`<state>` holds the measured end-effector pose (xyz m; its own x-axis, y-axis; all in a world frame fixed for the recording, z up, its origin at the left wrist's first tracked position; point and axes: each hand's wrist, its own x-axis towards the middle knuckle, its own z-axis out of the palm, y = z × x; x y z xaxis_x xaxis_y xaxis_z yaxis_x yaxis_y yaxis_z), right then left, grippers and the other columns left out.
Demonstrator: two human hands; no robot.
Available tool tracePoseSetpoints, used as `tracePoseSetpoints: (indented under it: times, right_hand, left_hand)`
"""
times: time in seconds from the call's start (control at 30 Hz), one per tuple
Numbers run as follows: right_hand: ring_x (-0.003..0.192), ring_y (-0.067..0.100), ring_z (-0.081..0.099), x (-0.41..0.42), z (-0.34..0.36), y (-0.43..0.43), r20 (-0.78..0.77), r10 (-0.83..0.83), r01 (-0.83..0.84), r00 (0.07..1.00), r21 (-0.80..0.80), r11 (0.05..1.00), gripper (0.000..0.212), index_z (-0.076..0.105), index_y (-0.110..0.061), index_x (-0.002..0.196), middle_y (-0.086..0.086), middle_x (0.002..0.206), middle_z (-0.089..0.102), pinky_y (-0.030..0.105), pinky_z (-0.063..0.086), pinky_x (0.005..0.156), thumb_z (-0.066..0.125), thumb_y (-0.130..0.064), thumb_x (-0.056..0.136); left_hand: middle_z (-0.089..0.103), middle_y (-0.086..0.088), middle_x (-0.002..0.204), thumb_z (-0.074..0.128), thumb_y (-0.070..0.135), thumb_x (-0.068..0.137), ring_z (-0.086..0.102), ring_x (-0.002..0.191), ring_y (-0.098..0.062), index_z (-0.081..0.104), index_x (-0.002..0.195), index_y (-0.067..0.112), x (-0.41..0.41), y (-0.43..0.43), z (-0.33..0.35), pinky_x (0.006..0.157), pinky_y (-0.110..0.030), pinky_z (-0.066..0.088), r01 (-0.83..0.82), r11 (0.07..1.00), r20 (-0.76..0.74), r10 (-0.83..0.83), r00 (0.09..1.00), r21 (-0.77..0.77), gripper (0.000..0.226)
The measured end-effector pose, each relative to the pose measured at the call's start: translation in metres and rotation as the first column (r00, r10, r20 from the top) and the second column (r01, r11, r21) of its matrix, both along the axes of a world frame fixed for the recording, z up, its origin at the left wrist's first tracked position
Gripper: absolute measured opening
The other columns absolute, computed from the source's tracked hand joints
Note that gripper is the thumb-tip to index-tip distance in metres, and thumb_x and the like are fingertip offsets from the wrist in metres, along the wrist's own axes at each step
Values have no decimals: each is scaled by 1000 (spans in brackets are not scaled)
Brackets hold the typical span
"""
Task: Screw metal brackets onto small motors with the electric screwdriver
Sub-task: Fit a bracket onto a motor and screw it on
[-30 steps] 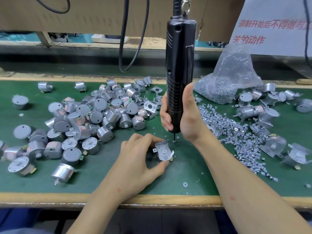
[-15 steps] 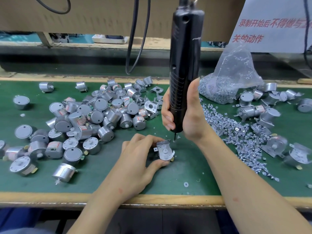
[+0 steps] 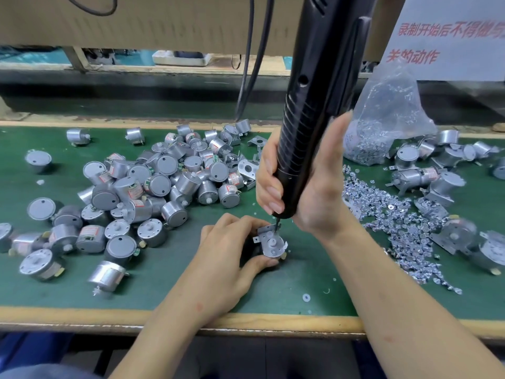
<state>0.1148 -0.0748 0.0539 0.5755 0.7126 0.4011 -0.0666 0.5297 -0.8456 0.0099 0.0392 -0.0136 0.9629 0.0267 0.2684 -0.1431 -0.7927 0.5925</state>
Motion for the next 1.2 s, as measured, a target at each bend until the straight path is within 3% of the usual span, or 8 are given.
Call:
tracePoseSetpoints:
  times: [0.13,0.3,0.53,0.7,0.87,1.2]
  right_hand:
    - [36,15,40,-2,-1,3,0,-34,34,999,-42,999,77,52,-13,70,-1,50,47,23,35,43,51,-90,67]
    - [36,15,41,-2,0,3,3,-68,68,998,-62,996,76,54,-16,69,-1,51,47,23,36,44,51,-91,67]
    - [36,15,41,-1,-1,3,5,-62,62,998,-81,995,77,55,-14,70,-1,51,47,23,36,44,51,-91,67]
    - [36,16,41,0,-2,4,17,-77,78,997,-82,994,77,54,-14,70,0,51,47,24,36,43,50,-91,69]
    - [36,17,41,0,-1,4,29,-101,103,994,-84,991,76,54,-16,68,0,50,46,24,36,43,48,-91,68]
    - [36,17,41,-1,-5,7,17,-104,105,994,-103,989,80,52,-14,68,1,50,46,24,34,42,51,-94,64]
  left_hand:
    - [50,29,99,69,47,84,45,99,-1,57,113,36,1,0,0,90,-19,30,-4,1000,2,4,1000,22,33]
    - [41,45,110,63,48,83,44,95,-2,57,119,33,0,-2,2,91,-20,32,9,999,14,-10,1000,43,39]
    - [40,47,110,61,48,83,44,95,-1,55,117,36,1,-2,2,90,-20,33,16,999,20,-17,1000,52,37]
    - [50,33,105,64,48,84,46,97,-2,57,114,35,1,-1,2,88,-17,30,10,999,10,-10,1000,40,33]
    - [47,33,90,70,44,84,45,96,1,58,113,35,0,-1,1,87,-15,30,-8,1000,12,8,1000,21,33]
    - [45,30,90,72,40,85,44,95,1,59,114,32,0,-1,2,88,-12,28,-10,999,17,9,1000,31,33]
